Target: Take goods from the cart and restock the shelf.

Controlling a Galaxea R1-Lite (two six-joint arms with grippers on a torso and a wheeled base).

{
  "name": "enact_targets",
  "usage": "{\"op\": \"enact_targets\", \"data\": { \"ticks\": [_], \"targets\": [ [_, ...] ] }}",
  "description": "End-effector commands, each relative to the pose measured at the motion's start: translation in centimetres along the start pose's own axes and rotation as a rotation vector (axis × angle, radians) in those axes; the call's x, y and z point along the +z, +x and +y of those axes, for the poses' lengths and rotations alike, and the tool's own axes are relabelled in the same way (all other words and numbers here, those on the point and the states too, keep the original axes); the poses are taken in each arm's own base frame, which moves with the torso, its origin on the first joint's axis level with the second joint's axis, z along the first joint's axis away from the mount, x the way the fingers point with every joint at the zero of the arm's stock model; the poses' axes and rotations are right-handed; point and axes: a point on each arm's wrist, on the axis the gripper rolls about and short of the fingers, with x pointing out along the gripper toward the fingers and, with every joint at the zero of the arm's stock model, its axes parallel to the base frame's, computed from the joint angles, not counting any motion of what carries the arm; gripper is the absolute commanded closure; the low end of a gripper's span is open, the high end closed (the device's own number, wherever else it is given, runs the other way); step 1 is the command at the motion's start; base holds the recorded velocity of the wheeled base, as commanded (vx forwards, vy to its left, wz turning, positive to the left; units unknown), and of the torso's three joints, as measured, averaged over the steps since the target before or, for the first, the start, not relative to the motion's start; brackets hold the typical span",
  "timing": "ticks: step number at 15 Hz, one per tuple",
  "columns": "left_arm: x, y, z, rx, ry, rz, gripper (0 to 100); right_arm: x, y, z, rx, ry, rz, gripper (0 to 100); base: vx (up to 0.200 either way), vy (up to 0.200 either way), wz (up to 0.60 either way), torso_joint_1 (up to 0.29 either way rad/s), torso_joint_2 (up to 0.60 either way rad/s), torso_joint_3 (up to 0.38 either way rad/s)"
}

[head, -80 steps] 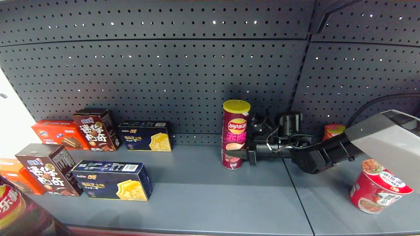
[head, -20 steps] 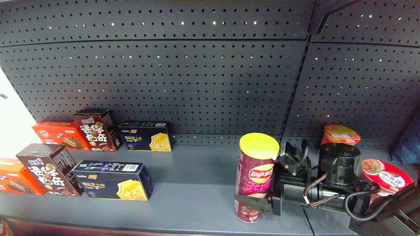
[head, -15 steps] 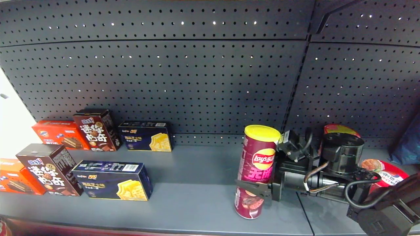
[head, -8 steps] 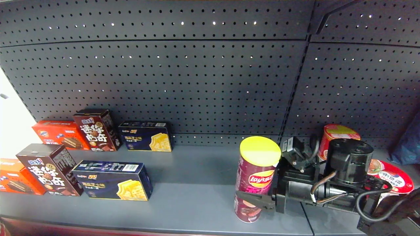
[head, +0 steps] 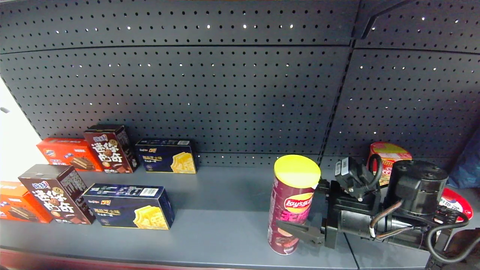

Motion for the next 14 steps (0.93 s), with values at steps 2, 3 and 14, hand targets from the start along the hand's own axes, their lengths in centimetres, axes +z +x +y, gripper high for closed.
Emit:
{"op": "enact_targets", "data": {
  "ticks": [2,3,14],
  "targets": [
    [0.1,-0.2,0.0,-0.002,0.003,-0.016,100,0.7,0.1,-0.2,-0.002,-0.014,-0.023,0,0.000,0.000,0.00,0.000,0.00,0.000],
    [0.0,-0.2,0.0,-0.001,0.002,-0.015,100,0.8,0.0,-0.1,-0.001,-0.017,-0.028,0,0.000,0.000,0.00,0.000,0.00,0.000],
    [-0.4,-0.3,0.0,-0.003,0.002,-0.013,100,7.4,0.9,-1.4,-0.011,-0.044,-0.165,0,0.000,0.000,0.00,0.000,0.00,0.000]
  ]
}}
